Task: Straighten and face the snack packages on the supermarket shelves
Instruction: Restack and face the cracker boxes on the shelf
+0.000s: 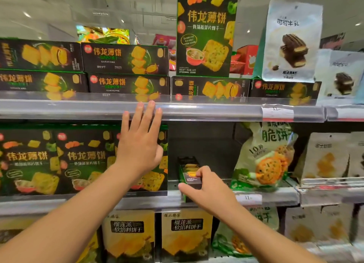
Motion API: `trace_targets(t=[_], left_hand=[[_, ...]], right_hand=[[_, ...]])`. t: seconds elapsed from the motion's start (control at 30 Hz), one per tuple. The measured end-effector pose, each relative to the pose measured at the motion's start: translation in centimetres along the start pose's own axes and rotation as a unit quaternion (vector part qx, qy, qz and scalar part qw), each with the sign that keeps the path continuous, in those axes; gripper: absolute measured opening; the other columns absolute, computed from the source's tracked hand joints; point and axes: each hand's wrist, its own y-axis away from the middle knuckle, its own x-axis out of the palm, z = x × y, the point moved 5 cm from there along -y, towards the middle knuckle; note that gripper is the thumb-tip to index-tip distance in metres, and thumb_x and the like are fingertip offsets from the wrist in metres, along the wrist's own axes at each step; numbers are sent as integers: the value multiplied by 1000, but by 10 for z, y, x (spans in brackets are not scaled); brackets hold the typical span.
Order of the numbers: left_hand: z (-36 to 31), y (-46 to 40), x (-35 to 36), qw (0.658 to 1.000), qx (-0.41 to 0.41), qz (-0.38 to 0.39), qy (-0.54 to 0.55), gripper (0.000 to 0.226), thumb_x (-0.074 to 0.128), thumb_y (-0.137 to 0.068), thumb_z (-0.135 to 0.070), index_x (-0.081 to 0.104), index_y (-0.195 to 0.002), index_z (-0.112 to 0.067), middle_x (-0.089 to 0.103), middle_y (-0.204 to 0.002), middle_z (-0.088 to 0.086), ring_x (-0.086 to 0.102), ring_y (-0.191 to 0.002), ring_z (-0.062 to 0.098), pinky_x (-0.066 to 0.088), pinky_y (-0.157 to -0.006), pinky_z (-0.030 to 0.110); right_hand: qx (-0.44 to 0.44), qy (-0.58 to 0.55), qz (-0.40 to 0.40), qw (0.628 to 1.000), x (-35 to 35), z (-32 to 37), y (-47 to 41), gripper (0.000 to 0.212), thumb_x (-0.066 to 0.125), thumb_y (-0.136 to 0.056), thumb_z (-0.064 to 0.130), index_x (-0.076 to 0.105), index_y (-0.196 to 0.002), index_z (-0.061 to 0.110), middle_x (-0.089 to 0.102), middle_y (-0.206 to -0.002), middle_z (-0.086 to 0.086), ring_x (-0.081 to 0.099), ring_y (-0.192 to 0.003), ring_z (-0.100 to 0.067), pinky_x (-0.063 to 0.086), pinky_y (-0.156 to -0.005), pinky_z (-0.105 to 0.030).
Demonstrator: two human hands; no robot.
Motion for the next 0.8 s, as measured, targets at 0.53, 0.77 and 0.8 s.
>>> trace_targets(t=[0.53, 0.77, 0.8], left_hand=[[-105, 92, 70, 459, -368, 346, 730, 45, 70, -83, -46, 59, -116, -19, 74, -105, 11, 72, -94, 28, 58, -84, 48], [-106, 94, 50, 463, -247, 399, 752, 59, 83, -75, -12, 52, -124, -20, 75, -99, 7, 74, -86, 23, 58, -70, 36], [-107, 96, 47, 471, -230, 409, 747, 62, 84, -73, -9, 52, -124, -22, 74, -101, 7, 73, -90, 24, 59, -71, 36]], right_hand=[[-25, -138, -127, 982, -25, -15, 59, 73, 68, -59, 67, 17, -112, 64, 54, -101, 38, 52, -93, 18, 49, -67, -13], [112, -302, 0, 947, -40, -50, 88, 115, 76, -46, 80, 24, -141, 42, 58, -122, 18, 61, -104, 0, 49, -84, -23], [138, -356, 11, 924, -41, -54, 88, 108, 79, -49, 75, 36, -139, 34, 63, -116, 10, 64, -96, -5, 51, -81, -26]])
